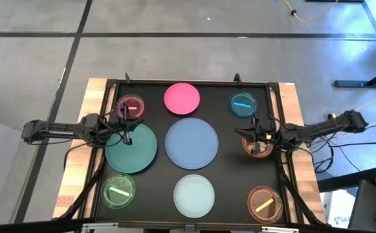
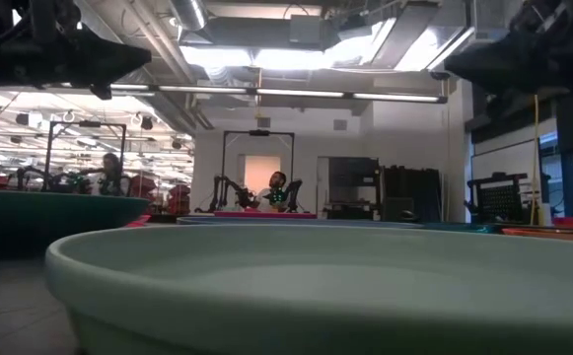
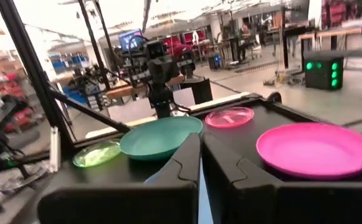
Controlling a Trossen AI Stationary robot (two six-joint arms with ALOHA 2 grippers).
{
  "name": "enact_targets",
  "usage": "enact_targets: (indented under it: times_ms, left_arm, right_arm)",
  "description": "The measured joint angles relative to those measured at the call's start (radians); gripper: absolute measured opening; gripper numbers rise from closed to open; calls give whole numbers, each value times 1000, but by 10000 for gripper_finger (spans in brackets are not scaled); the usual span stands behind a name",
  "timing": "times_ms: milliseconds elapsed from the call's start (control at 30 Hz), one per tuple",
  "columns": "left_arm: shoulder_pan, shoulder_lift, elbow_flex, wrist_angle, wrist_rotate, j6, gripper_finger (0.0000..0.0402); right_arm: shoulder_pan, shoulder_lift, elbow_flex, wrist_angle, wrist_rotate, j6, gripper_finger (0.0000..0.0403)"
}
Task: Stack plastic plates
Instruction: Stack the light green plate on top of the light blue plate
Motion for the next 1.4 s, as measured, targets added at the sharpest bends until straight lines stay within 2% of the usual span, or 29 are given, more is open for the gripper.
enact_targets:
  times_ms: [200, 433, 633, 767, 933, 1033, 1233, 1400]
  left_arm:
    - [0, 0, 0, -1, 39, 4, 1]
    - [0, -4, 0, 20, 48, 9, 1]
    - [0, -4, 0, 20, 48, 15, 1]
    - [0, -4, 0, 20, 48, -3, 1]
    - [0, -4, 0, 10, 51, -3, 1]
    - [0, -4, 0, 11, 51, -3, 1]
    - [0, -4, 0, 11, 48, -3, 1]
    - [0, -4, 0, 11, 48, -3, 1]
  right_arm:
    - [-31, 309, 152, 38, 46, -30, 12]
    - [-112, 620, 396, 34, -63, -48, 12]
    - [-111, 904, 611, 24, -80, -63, 12]
    - [-111, 1086, 760, 13, -135, -121, 12]
    - [-111, 1284, 983, -106, -176, -173, 16]
    - [-111, 1387, 1125, -239, -204, -212, 39]
    - [-111, 1567, 1412, -494, -321, -323, 119]
    - [-111, 1681, 1584, -642, -374, -445, 163]
